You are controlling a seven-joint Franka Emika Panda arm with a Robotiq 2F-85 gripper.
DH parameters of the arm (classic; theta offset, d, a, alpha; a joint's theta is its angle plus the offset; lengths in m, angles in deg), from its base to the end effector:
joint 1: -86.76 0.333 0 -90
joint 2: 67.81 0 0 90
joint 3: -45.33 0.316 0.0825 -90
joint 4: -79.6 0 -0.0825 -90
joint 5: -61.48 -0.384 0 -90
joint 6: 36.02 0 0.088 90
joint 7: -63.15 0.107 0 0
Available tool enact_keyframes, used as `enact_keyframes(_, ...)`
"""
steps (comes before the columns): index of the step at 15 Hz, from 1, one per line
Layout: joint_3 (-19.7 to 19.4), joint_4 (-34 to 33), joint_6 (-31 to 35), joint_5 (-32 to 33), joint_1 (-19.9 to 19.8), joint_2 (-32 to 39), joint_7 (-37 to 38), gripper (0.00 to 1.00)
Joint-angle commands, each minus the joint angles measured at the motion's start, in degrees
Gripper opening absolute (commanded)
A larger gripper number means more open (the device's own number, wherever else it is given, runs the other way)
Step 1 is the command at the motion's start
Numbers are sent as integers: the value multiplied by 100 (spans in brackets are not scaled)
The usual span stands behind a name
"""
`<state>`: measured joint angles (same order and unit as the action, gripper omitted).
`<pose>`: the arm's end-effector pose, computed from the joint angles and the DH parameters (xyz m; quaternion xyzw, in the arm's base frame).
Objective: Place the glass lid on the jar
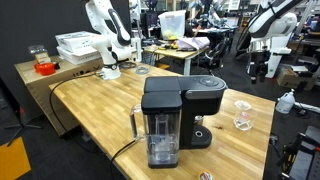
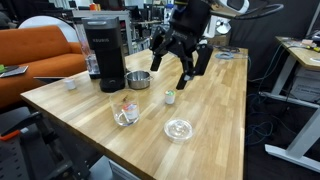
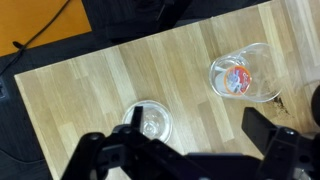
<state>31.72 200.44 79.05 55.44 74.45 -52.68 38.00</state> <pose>0.4823 -0.2270 0.2702 -0.9834 0.0386 0.1542 0.0871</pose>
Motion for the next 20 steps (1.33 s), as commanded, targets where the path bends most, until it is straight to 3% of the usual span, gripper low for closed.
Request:
enact_keyframes(1, 158, -40, 89, -31, -171, 197, 156, 100)
enact_keyframes(5, 197, -90, 408, 0, -191, 673, 421, 100)
enact_keyframes(11, 368, -602, 348, -62, -476, 1558, 259, 100)
enact_keyframes(12, 338, -348, 451, 93, -391, 1354, 407, 100)
enact_keyframes(20, 389, -404, 447, 95, -425, 1433, 408, 100)
